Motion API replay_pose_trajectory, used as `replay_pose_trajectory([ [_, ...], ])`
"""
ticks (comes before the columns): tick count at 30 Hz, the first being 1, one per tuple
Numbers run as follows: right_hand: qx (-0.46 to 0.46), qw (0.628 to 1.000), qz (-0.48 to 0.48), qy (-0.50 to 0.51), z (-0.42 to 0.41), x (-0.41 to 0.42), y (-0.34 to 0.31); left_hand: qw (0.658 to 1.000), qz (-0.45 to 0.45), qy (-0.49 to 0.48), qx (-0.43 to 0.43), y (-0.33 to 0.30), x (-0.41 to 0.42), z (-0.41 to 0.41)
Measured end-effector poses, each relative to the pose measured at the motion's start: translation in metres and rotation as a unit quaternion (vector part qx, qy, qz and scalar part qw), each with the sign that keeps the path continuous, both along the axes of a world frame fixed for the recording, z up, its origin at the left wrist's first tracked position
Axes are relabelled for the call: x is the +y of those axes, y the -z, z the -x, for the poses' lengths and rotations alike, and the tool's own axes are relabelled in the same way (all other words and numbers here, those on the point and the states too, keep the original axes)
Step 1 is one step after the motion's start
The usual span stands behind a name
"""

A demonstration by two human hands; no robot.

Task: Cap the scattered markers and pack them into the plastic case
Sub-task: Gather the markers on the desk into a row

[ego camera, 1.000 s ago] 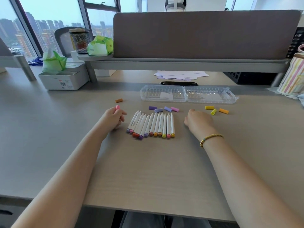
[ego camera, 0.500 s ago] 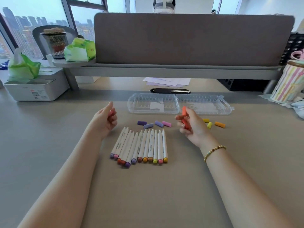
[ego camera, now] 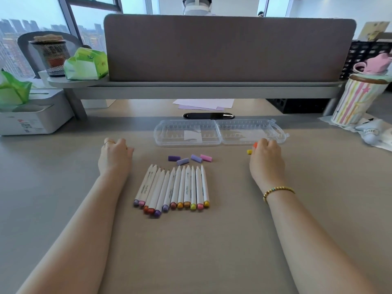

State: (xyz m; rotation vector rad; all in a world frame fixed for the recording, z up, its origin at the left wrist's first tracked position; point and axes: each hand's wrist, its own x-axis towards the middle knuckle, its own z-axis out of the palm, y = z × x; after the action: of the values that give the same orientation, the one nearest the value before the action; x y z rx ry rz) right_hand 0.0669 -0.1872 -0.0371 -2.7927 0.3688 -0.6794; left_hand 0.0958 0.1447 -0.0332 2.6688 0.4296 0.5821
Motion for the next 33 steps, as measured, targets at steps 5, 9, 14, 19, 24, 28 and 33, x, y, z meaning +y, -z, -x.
replay_pose_trajectory([
  [5, 0.023, 0.998, 0.058, 0.022, -0.010, -0.004, 0.007, 0.997, -0.015, -0.039, 0.060, 0.002, 0.008, 0.000],
  [9, 0.058, 0.993, 0.071, 0.070, -0.013, -0.010, 0.010, 0.995, -0.023, -0.039, 0.087, 0.001, 0.008, -0.003],
  [14, 0.088, 0.990, 0.062, 0.096, -0.015, -0.012, 0.011, 0.994, -0.048, -0.010, 0.094, 0.004, 0.011, -0.010],
  [19, 0.081, 0.992, 0.079, 0.059, -0.018, -0.011, 0.010, 0.991, -0.074, 0.004, 0.108, 0.005, 0.012, -0.017],
  [24, 0.086, 0.988, 0.102, -0.074, -0.023, -0.004, 0.008, 0.990, -0.069, 0.052, 0.114, 0.003, 0.009, -0.024],
  [28, 0.088, 0.979, 0.075, -0.170, -0.027, 0.016, 0.006, 0.977, -0.002, 0.176, 0.117, 0.004, -0.003, -0.028],
  [33, 0.079, 0.965, 0.022, -0.250, -0.034, 0.041, 0.005, 0.954, 0.066, 0.259, 0.135, 0.000, -0.015, -0.024],
])
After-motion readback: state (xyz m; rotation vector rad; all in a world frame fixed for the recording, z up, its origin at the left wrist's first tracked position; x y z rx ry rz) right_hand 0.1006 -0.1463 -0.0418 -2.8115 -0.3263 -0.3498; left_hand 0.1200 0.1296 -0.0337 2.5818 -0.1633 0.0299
